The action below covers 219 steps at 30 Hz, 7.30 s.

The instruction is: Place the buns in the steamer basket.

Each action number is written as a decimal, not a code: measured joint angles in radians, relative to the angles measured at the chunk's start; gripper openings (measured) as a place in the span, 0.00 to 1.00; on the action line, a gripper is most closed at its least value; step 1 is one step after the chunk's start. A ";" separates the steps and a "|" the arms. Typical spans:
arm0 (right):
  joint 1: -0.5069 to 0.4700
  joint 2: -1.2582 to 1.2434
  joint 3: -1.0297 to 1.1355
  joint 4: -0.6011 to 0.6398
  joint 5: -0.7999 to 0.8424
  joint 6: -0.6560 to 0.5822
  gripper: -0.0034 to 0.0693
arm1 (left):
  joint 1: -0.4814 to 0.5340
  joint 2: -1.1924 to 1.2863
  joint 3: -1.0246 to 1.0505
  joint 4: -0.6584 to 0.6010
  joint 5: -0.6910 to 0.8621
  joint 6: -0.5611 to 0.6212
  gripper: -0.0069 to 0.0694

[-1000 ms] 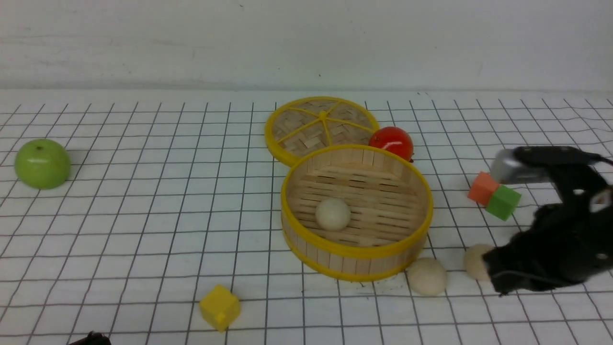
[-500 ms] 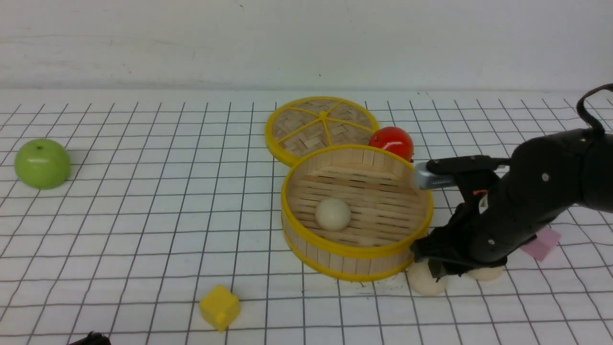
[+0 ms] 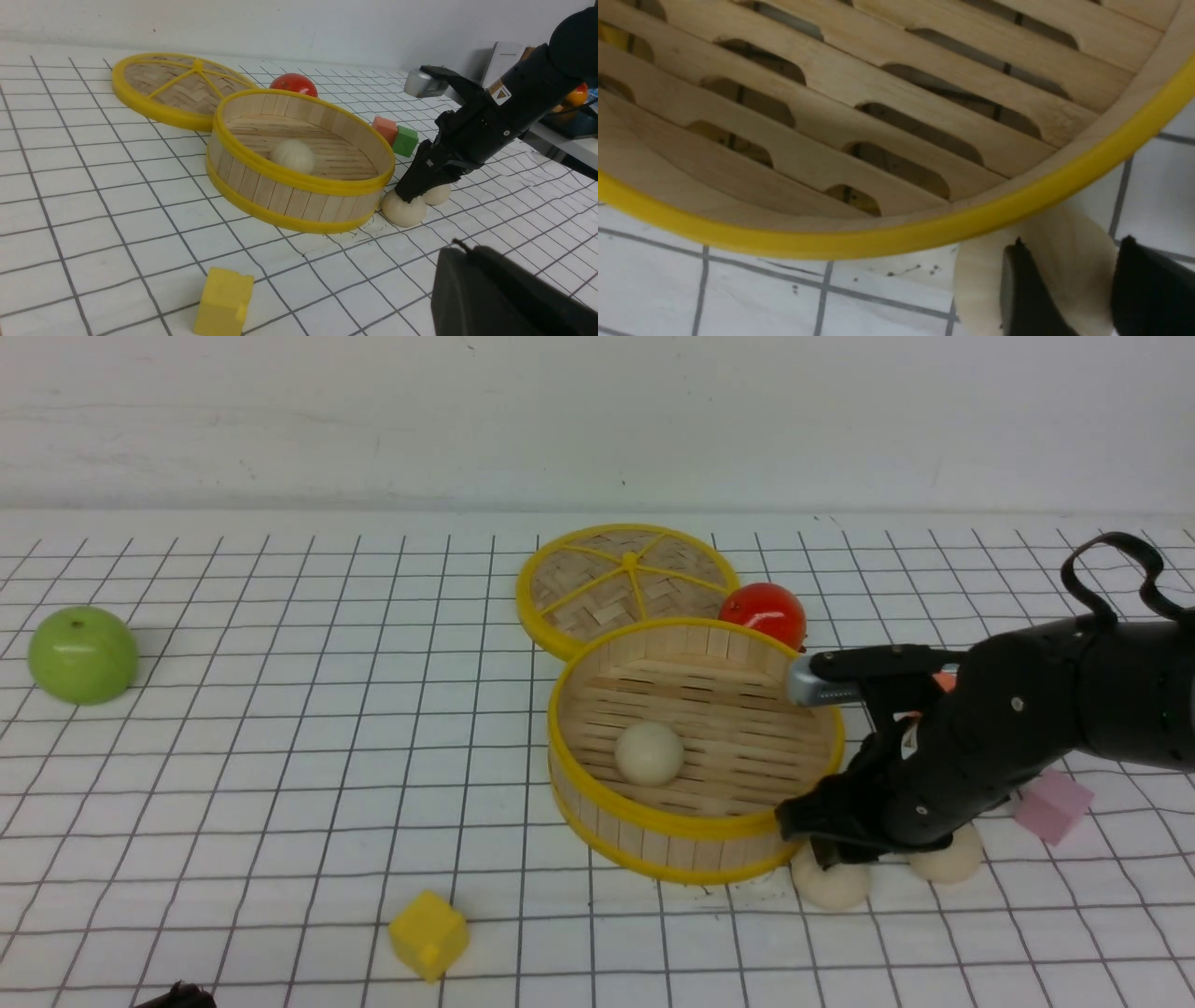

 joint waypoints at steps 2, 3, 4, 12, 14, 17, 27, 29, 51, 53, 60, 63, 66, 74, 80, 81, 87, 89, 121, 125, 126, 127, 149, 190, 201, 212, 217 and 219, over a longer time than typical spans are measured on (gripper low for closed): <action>0.000 0.000 -0.001 0.000 0.000 0.000 0.34 | 0.000 0.000 0.000 0.000 0.000 0.000 0.07; 0.000 0.000 -0.001 0.000 0.000 0.000 0.32 | 0.000 0.000 0.000 0.000 0.000 0.000 0.07; 0.000 0.000 -0.001 -0.002 0.000 0.000 0.30 | 0.000 0.000 0.000 0.000 0.000 0.000 0.07; 0.000 -0.024 -0.004 -0.026 0.058 -0.020 0.07 | 0.000 0.000 0.000 0.000 0.000 0.000 0.07; 0.000 -0.059 -0.012 -0.024 0.109 -0.027 0.06 | 0.000 0.000 0.000 0.000 0.001 0.000 0.07; 0.000 -0.130 -0.049 0.010 0.181 -0.041 0.06 | 0.000 0.000 0.000 0.000 0.001 0.000 0.07; 0.000 -0.090 -0.167 0.160 -0.019 -0.190 0.08 | 0.000 0.000 0.000 0.000 0.004 0.000 0.07; 0.000 -0.050 -0.176 0.161 -0.049 -0.190 0.10 | 0.000 0.000 0.000 0.000 0.005 0.000 0.07; -0.062 -0.217 -0.145 -0.029 0.229 -0.027 0.59 | 0.000 0.000 0.000 0.000 0.006 0.000 0.10; -0.107 -0.225 -0.079 -0.088 0.262 0.065 0.51 | 0.000 0.000 0.000 0.000 0.006 0.000 0.10; -0.163 -0.182 -0.003 -0.111 0.192 0.160 0.42 | 0.000 0.000 0.000 0.000 0.006 0.000 0.11; -0.167 -0.141 -0.003 -0.110 0.157 0.161 0.41 | 0.000 0.000 0.000 0.000 0.006 0.000 0.11; -0.168 -0.107 -0.003 -0.110 0.125 0.163 0.41 | 0.000 0.000 0.000 0.000 0.006 0.000 0.11; -0.168 -0.065 -0.003 -0.108 0.092 0.165 0.41 | 0.000 0.000 0.000 0.000 0.006 0.000 0.12; -0.168 -0.040 -0.003 -0.106 0.066 0.165 0.41 | 0.000 0.000 0.000 0.000 0.006 0.000 0.13; -0.168 -0.039 -0.003 -0.106 0.062 0.165 0.41 | 0.000 0.000 0.000 0.000 0.006 0.000 0.13; -0.168 -0.031 -0.003 -0.111 0.057 0.165 0.36 | 0.000 0.000 0.000 0.000 0.006 0.000 0.13; -0.168 -0.017 -0.003 -0.112 0.057 0.165 0.34 | 0.000 0.000 0.000 0.000 0.006 0.000 0.13; -0.146 -0.136 -0.010 -0.132 0.090 0.142 0.05 | 0.000 0.000 0.000 0.000 0.006 0.000 0.15; -0.098 -0.216 -0.083 -0.131 0.106 0.137 0.05 | 0.000 0.000 0.000 0.000 0.006 0.000 0.15; -0.082 -0.221 -0.112 -0.130 0.105 0.132 0.05 | 0.000 0.000 0.000 0.000 0.006 0.000 0.15; -0.062 -0.219 -0.150 -0.120 0.099 0.125 0.05 | 0.000 0.000 0.000 0.000 0.006 0.000 0.15; 0.060 0.324 -0.493 -0.041 -0.178 0.083 0.39 | 0.000 0.000 0.000 0.000 0.006 0.000 0.15; 0.005 -0.802 0.138 -0.077 0.409 0.047 0.03 | 0.000 0.000 0.000 0.000 0.006 0.000 0.16; -0.252 -1.632 0.987 -0.056 -0.151 -0.031 0.03 | 0.000 0.000 0.000 0.001 0.007 0.000 0.17; -0.307 -1.777 1.084 -0.055 -0.122 -0.031 0.03 | 0.000 0.002 0.000 0.001 0.008 0.000 0.19; -0.308 -1.777 1.084 -0.055 -0.122 -0.031 0.04 | 0.000 0.002 0.000 0.001 0.008 0.000 0.20; -0.308 -1.777 1.084 -0.055 -0.122 -0.031 0.04 | 0.000 0.002 0.000 0.001 0.008 0.000 0.20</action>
